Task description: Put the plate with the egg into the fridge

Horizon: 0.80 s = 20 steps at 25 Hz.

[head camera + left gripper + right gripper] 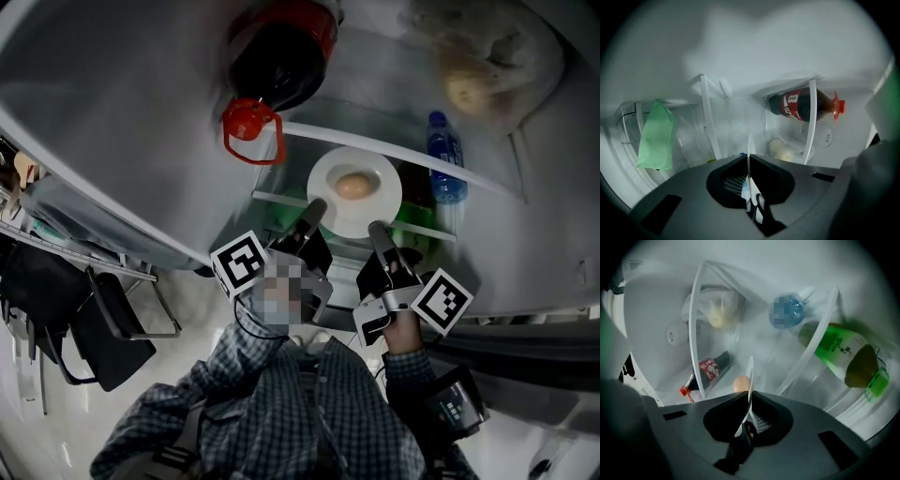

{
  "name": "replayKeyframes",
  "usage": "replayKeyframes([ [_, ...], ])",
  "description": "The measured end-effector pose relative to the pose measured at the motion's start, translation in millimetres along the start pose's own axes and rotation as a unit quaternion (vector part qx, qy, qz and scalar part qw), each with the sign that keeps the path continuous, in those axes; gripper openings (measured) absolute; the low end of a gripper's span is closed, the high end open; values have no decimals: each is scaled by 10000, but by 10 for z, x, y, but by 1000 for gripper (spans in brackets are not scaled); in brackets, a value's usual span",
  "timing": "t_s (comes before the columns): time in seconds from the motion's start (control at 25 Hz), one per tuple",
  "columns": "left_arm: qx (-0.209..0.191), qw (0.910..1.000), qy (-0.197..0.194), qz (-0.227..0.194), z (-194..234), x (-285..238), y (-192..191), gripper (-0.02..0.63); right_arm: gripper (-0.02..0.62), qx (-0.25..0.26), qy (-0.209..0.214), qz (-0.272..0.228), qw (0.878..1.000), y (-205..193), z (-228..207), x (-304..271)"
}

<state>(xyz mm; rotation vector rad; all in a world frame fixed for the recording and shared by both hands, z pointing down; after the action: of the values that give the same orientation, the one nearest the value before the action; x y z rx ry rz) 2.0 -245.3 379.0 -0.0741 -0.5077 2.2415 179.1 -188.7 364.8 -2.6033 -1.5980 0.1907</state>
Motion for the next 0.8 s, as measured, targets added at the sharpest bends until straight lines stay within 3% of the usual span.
replayKeyframes([
  [0.48, -429, 9977, 507, 106, 123, -122, 37, 20, 17, -985, -181, -446, 9940, 94, -151, -179],
  [0.8, -672, 9947, 719, 286, 77, -169, 67, 21, 14, -1176, -240, -682, 9904, 166, -145, -261],
])
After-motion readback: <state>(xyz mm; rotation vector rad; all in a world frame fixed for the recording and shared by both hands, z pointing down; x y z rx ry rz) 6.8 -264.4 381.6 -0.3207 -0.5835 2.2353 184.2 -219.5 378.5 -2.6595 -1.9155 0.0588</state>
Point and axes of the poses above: the fingertips, and each gripper's own axes: x backward along the fingers, z to its left, y out of its top, the point moved 7 cm from there along x, backward along the fingers, and after that the axes turned 14 degrees about -x, right-handed, at the moved point
